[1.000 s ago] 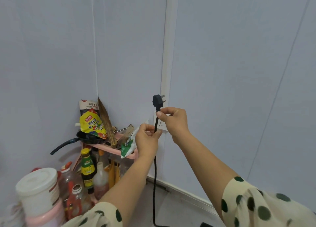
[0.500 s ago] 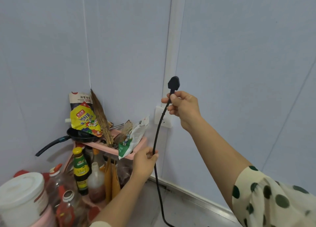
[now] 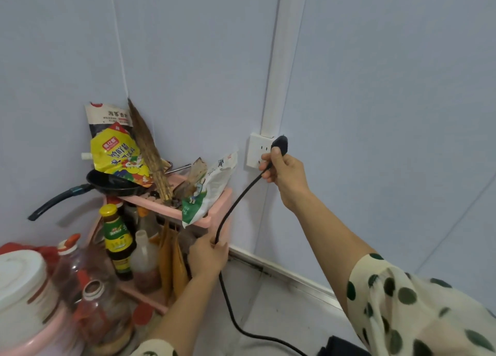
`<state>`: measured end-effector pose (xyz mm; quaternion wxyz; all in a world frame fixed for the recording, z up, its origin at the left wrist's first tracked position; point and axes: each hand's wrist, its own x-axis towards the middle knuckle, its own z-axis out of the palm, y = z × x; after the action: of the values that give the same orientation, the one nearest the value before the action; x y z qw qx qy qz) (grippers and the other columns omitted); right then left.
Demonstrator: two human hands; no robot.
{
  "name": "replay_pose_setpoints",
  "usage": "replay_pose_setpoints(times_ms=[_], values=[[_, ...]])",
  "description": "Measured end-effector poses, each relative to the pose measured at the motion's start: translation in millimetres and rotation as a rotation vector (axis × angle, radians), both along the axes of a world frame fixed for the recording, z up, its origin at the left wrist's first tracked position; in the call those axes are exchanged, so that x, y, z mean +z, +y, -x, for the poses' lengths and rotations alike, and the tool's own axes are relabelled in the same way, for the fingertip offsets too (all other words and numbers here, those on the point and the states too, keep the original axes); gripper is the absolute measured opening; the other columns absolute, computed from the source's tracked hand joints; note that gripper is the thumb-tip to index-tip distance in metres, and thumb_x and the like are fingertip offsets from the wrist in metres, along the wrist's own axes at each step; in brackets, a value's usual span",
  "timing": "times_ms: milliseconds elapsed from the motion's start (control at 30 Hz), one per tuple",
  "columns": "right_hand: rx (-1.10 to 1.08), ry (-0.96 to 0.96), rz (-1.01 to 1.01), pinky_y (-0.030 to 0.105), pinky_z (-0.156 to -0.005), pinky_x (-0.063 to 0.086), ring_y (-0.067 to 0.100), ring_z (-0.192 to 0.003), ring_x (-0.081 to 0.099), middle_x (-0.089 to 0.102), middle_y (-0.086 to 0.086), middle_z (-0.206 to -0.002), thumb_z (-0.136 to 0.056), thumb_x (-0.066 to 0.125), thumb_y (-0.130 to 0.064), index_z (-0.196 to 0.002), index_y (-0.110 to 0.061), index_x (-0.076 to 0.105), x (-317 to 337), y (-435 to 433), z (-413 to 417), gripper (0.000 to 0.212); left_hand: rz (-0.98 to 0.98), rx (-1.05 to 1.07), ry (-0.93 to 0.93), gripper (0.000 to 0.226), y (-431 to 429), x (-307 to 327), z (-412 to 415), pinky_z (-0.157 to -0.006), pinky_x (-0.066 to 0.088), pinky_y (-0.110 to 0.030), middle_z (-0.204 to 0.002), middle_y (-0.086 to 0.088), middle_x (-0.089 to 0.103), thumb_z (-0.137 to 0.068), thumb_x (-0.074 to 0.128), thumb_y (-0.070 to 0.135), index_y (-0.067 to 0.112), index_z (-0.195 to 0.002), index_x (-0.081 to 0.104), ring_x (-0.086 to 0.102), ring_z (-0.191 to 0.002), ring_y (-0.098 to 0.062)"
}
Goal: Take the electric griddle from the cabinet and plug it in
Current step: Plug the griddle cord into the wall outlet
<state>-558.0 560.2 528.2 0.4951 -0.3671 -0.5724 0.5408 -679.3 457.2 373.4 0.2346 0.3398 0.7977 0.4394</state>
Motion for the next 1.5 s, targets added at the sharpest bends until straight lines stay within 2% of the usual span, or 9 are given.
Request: replay_pose_setpoints(times_ms=[200,433,667,800,900,1133,1267,1433,1500], values=[[-0.023,-0.087,0.018,0.021,-0.053,0.045,0.013,-0.054,0.053,0.062,0.005,-0.073,-0.099,0.046,-0.033,-0.087,-0.009,0.062,-41.1,17.3,14.0,0.032,0.073,-0.112,-0.124,0.040,12.1,-58.5,5.1,-0.091,0.055,-0.038,-0.101,-0.007,0.072,-0.090,0.052,0.048,0.015,-0.105,0.067,0.067,-0.100,-0.028],[-0.036,-0.154,0.041,0.015,-0.048,0.045,0.015,-0.055,0.053,0.061,0.008,-0.075,-0.099,0.047,-0.033,-0.087,-0.008,0.062,-62.9,37.9,24.0,0.031,0.115,-0.189,-0.153,0.042,18.4,-68.2,5.3,-0.092,0.048,-0.028,-0.122,-0.009,0.063,-0.090,0.056,0.014,0.012,-0.132,0.052,0.060,-0.111,-0.025],[-0.043,-0.164,0.018,0.014,-0.045,0.045,0.015,-0.053,0.052,0.060,0.010,-0.075,-0.099,0.048,-0.029,-0.091,-0.003,0.063,-69.9,47.1,34.7,0.031,0.118,-0.216,-0.140,0.060,23.4,-68.3,1.9,-0.083,0.039,-0.016,-0.131,-0.008,0.057,-0.088,0.052,0.001,0.015,-0.145,0.039,0.057,-0.108,-0.019],[-0.110,-0.136,0.007,0.020,-0.052,0.047,0.016,-0.056,0.052,0.059,0.011,-0.077,-0.098,0.049,-0.028,-0.090,-0.002,0.063,-76.9,47.2,41.0,0.030,0.120,-0.224,-0.128,0.061,24.3,-67.2,0.5,-0.084,0.044,-0.019,-0.130,-0.010,0.056,-0.088,0.052,0.000,0.014,-0.146,0.038,0.057,-0.115,-0.024],[-0.167,-0.096,0.035,0.022,-0.053,0.048,0.015,-0.054,0.052,0.059,0.009,-0.075,-0.098,0.050,-0.028,-0.081,-0.008,0.061,-79.2,45.3,42.3,0.028,0.117,-0.246,-0.106,0.066,24.0,-65.3,-0.8,-0.073,0.044,-0.017,-0.133,-0.010,0.054,-0.089,0.051,-0.001,0.017,-0.149,0.031,0.058,-0.114,-0.026],[-0.155,-0.083,0.091,0.016,-0.041,0.044,0.020,-0.055,0.051,0.058,0.014,-0.076,-0.097,0.052,-0.027,-0.075,-0.007,0.059,-70.2,46.9,44.4,0.031,0.159,-0.248,-0.078,0.066,22.5,-60.5,-5.0,-0.098,0.045,-0.025,-0.135,-0.012,0.052,-0.089,0.054,0.003,0.014,-0.150,0.029,0.053,-0.122,-0.026],[-0.163,-0.068,0.140,0.016,-0.038,0.042,0.021,-0.052,0.049,0.056,0.016,-0.073,-0.096,0.053,-0.028,-0.080,-0.001,0.060,-64.7,47.0,43.7,0.033,0.209,-0.248,-0.052,0.051,21.2,-57.1,-9.9,-0.092,0.050,-0.028,-0.126,-0.016,0.057,-0.092,0.053,0.007,0.002,-0.141,0.040,0.058,-0.114,-0.028],[-0.201,-0.144,0.113,0.016,-0.036,0.043,0.022,-0.054,0.052,0.057,0.017,-0.076,-0.096,0.053,-0.027,-0.094,0.006,0.063,-63.5,50.6,49.3,0.035,0.218,-0.253,-0.053,0.051,22.4,-57.6,-11.1,-0.094,0.049,-0.027,-0.129,-0.014,0.056,-0.092,0.054,0.008,0.002,-0.141,0.040,0.057,-0.116,-0.027],[-0.181,-0.129,0.130,0.017,-0.036,0.043,0.022,-0.051,0.051,0.057,0.018,-0.075,-0.096,0.053,-0.026,-0.090,0.005,0.062,-61.3,53.5,46.9,0.033,0.225,-0.260,-0.052,0.048,23.2,-56.8,-11.3,-0.091,0.048,-0.026,-0.128,-0.015,0.056,-0.093,0.053,0.007,0.001,-0.139,0.041,0.058,-0.115,-0.027]])
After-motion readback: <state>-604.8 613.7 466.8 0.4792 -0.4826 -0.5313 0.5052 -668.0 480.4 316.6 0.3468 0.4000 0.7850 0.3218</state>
